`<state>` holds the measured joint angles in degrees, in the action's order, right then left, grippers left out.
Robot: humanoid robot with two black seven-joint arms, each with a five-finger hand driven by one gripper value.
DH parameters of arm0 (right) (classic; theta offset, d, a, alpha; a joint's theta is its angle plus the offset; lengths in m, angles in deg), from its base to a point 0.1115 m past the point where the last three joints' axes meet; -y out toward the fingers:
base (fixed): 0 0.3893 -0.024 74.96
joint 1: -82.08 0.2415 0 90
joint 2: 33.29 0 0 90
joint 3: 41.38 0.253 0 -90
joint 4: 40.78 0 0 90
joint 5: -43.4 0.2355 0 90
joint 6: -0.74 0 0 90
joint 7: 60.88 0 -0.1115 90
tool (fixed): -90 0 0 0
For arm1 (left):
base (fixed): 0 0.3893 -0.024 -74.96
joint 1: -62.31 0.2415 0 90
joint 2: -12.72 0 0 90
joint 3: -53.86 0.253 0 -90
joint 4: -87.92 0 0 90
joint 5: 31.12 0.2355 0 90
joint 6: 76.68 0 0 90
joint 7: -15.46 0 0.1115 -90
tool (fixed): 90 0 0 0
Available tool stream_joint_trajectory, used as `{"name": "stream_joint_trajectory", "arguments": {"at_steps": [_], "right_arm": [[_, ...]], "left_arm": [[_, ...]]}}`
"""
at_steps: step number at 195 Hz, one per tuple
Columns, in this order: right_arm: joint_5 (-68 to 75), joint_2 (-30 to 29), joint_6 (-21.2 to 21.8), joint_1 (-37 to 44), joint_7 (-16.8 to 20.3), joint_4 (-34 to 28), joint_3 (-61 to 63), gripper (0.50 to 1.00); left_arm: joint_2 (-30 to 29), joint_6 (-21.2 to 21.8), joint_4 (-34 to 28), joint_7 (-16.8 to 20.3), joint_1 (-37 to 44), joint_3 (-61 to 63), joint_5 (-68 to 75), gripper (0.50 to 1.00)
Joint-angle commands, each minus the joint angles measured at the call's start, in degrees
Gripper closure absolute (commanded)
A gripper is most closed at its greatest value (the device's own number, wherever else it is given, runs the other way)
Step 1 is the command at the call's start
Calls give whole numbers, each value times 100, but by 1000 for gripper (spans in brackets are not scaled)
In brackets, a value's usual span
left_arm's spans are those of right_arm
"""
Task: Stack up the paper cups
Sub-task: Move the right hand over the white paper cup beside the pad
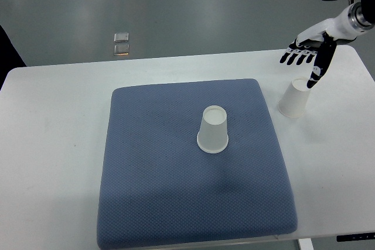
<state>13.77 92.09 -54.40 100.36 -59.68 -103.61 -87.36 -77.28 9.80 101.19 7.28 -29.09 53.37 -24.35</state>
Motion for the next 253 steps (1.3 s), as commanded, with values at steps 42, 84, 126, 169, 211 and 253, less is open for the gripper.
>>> {"name": "stream_joint_trajectory", "arguments": {"at_steps": [42, 84, 126, 169, 211, 253], "right_arm": [[-175, -48, 14, 2224, 179, -1117, -984, 566], [-131, 13, 14, 3015, 302, -1741, -1124, 566], [-158, -57, 14, 2795, 302, -1557, -1142, 568], [-184, -189, 14, 1758, 302, -871, -1124, 568], [-158, -356, -946, 519, 302, -80, -1045, 572], [-105, -655, -1737, -342, 302, 368, -869, 570]], "left_arm": [[0, 0, 131, 0, 0, 5, -9, 500], [0, 0, 131, 0, 0, 14, -9, 500], [0, 0, 131, 0, 0, 5, 0, 500], [0, 0, 123, 0, 0, 5, -9, 500], [0, 0, 123, 0, 0, 5, -9, 500], [0, 0, 123, 0, 0, 5, -9, 500]]}}
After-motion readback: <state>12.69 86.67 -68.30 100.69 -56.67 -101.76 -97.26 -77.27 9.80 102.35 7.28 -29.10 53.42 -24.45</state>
